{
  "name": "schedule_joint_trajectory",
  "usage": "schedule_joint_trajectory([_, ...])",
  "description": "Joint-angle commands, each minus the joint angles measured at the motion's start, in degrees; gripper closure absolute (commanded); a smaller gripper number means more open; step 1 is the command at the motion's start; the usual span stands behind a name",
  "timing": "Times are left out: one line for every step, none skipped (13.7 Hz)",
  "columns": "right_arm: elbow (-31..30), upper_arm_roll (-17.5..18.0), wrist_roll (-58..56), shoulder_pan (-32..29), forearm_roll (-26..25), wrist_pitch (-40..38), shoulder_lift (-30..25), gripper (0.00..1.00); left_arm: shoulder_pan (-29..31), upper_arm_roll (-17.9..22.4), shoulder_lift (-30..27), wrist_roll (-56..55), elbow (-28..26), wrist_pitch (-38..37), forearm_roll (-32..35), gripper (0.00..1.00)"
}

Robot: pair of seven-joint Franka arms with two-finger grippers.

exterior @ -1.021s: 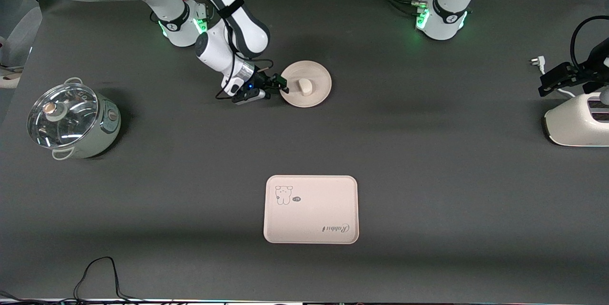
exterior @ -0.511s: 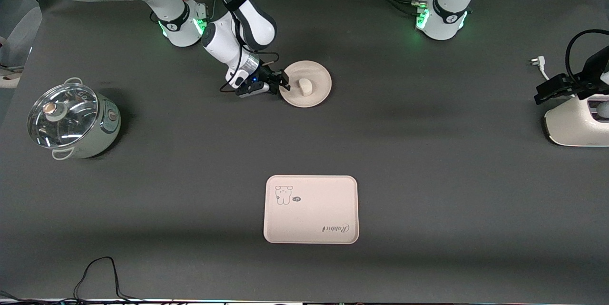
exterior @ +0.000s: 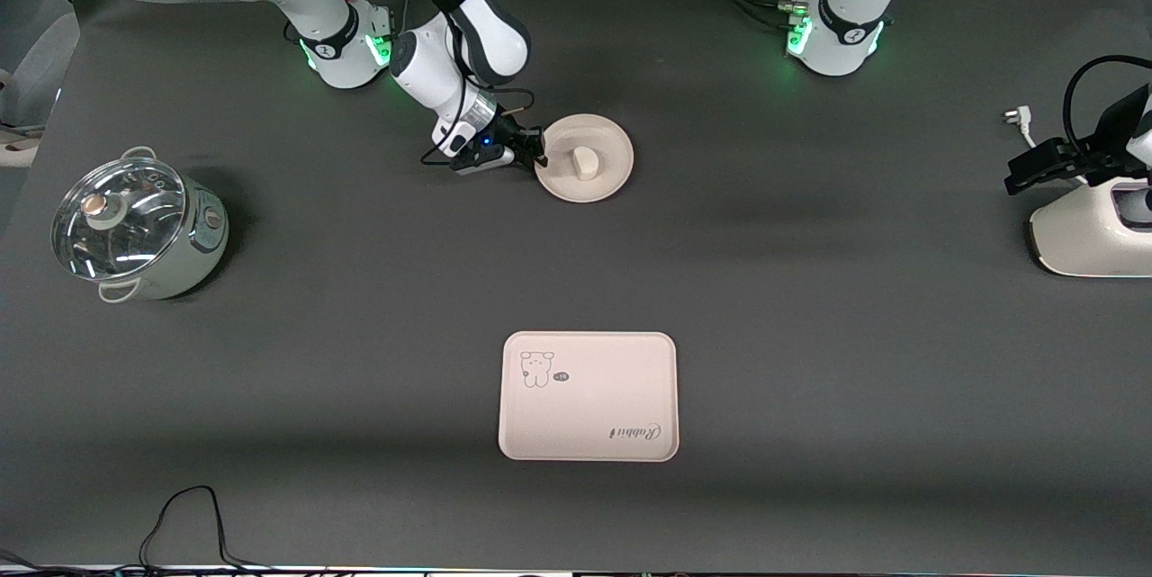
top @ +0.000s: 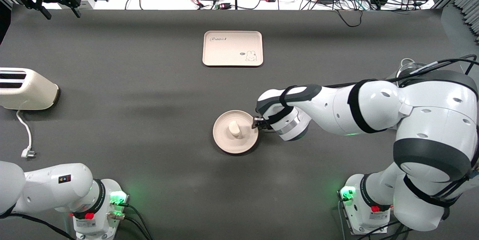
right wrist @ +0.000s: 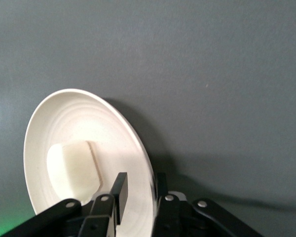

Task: Place bun in plate and plate on tray
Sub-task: 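Grasp the rim of the white plate with the right gripper, then lift the plate with the bun using the right gripper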

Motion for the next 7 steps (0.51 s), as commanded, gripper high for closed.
schedule_joint_trajectory([0.56,-0.53,-2.49,1.34,2.81,0.96,0.42,0.86,-0.65,0.25,0.35,0.59,1.26,-1.57,0.57,0.0])
schedule_joint_trajectory([0.56,-0.53,-2.49,1.34,2.81,0.96,0.77,0.9,-0.65,0.25,0.35,0.59,1.26,-1.57,0.57,0.0])
schedule_joint_trajectory([0.56,-0.53,-2.49,1.34,2.81,1.05,0.78,0.95,-0.65,0.25,0.35,0.59,1.26,-1.57,0.57,0.0])
schedule_joint_trajectory([0.65,-0.53,-2.49,1.34,2.9,1.57,0.78,0.99,-0.65,0.25,0.35,0.59,1.26,-1.57,0.57,0.0])
schedule_joint_trajectory([0.65,-0.53,-2.49,1.34,3.42,1.92,0.78,1.0,-0.65,0.25,0.35,0.59,1.26,-1.57,0.57,0.0])
schedule_joint_trajectory([0.73,-0.53,-2.49,1.34,3.6,1.93,0.78,1.0,-0.65,0.25,0.35,0.59,1.26,-1.65,0.57,0.0])
schedule_joint_trajectory([0.73,-0.53,-2.49,1.34,3.78,2.01,0.78,1.0,-0.65,0.25,0.35,0.59,1.26,-1.57,0.57,0.0])
